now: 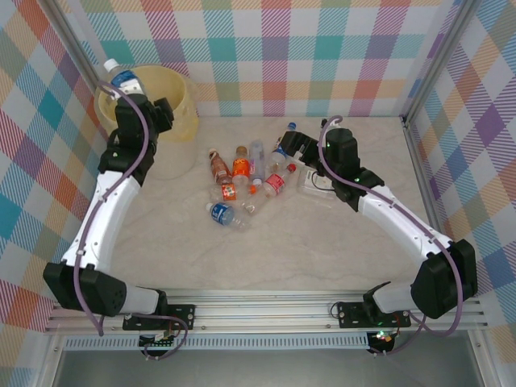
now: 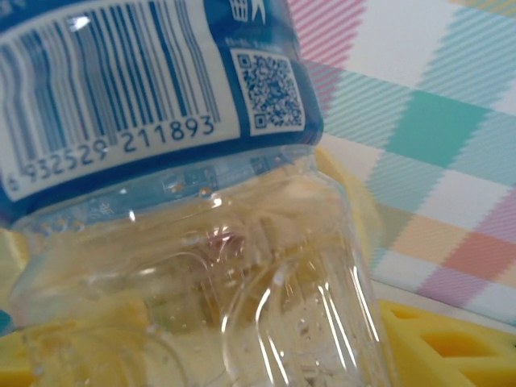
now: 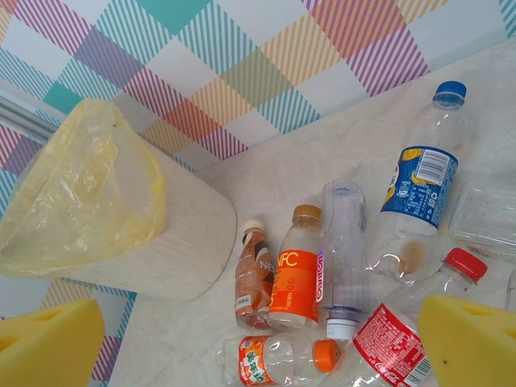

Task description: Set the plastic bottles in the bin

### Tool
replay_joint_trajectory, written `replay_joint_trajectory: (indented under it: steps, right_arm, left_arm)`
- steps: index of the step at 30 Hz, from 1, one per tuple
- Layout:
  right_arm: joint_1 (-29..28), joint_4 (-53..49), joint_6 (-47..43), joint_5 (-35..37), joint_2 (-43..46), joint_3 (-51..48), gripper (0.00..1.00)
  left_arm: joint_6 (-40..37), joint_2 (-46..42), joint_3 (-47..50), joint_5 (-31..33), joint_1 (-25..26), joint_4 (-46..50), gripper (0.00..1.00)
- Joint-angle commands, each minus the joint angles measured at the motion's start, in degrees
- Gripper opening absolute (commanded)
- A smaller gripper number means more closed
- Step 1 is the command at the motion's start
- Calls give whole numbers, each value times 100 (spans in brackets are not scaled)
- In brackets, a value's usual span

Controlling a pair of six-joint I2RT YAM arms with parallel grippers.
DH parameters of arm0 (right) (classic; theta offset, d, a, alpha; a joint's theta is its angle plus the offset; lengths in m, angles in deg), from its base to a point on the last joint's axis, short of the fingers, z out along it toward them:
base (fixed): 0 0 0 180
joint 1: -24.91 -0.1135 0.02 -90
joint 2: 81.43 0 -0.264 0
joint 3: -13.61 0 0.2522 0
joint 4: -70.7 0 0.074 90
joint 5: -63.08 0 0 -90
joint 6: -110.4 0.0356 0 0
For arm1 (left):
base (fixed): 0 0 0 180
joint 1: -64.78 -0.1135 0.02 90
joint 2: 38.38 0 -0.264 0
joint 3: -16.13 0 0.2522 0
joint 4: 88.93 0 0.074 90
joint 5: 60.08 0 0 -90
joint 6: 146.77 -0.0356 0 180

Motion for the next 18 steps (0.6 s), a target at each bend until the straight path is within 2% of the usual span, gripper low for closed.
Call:
replay_joint_trajectory:
  steps: [1, 6, 10, 14, 18]
  right_arm:
    - [8, -72, -136, 19, 147, -71, 100]
    - [8, -191, -108, 1, 120, -81, 100]
    - [6, -199, -104, -43, 61, -73, 100]
    - [9, -231, -83, -121, -45, -30, 100]
    - [6, -242, 29, -233, -198, 45, 100]
  left_arm:
    - [188, 297, -612, 55, -499, 221, 46]
    - [232, 1015, -1460, -92, -961, 647, 46]
    - [337, 1449, -1720, -219, -1190, 628, 46]
    - [434, 1948, -2174, -554, -1248, 919, 46]
    - [669, 2190, -2223, -802, -1250, 1071, 46]
